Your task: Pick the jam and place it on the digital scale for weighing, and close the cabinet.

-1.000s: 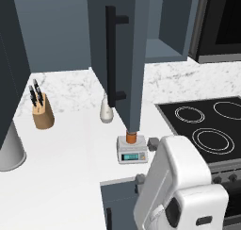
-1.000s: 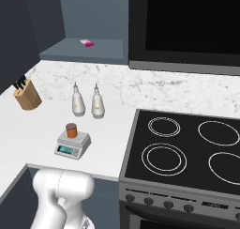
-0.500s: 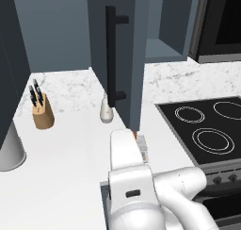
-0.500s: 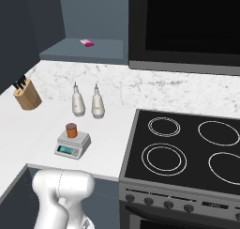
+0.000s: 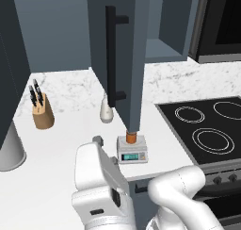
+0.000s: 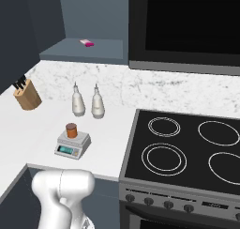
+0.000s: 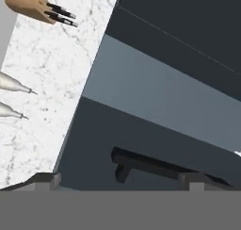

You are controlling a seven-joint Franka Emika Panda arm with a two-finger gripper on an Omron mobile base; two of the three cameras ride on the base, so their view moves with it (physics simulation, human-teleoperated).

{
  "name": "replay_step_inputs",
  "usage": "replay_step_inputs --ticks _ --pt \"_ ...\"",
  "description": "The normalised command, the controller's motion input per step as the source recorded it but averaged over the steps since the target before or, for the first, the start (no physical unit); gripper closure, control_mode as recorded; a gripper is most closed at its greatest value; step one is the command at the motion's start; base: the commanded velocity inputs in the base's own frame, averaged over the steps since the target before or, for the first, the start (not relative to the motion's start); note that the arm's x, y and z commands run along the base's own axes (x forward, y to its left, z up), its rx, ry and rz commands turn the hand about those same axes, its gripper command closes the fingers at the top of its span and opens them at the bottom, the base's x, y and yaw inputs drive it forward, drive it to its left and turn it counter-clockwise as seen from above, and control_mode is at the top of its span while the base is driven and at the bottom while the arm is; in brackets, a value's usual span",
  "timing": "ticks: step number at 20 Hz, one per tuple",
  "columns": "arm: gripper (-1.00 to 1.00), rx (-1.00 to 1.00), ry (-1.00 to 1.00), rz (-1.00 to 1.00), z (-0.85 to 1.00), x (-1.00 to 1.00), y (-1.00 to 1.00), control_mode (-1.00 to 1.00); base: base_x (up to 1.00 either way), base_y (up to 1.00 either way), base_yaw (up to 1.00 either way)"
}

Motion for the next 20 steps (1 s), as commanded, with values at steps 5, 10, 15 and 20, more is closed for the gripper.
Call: replay_step_inputs --ticks 5,10,15,20 --pt "-1.00 0.00 -0.12 0.01 0.00 0.26 0.00 -1.00 0.00 0.00 0.00" --pt "-1.00 0.06 -0.07 0.03 0.00 0.54 0.01 -1.00 0.00 0.00 0.00" --pt "-1.00 0.08 -0.14 0.00 0.00 0.34 0.00 -1.00 0.00 0.00 0.00" --pt "-1.00 0.01 -0.09 -0.02 0.03 0.33 0.05 -1.00 0.00 0.00 0.00"
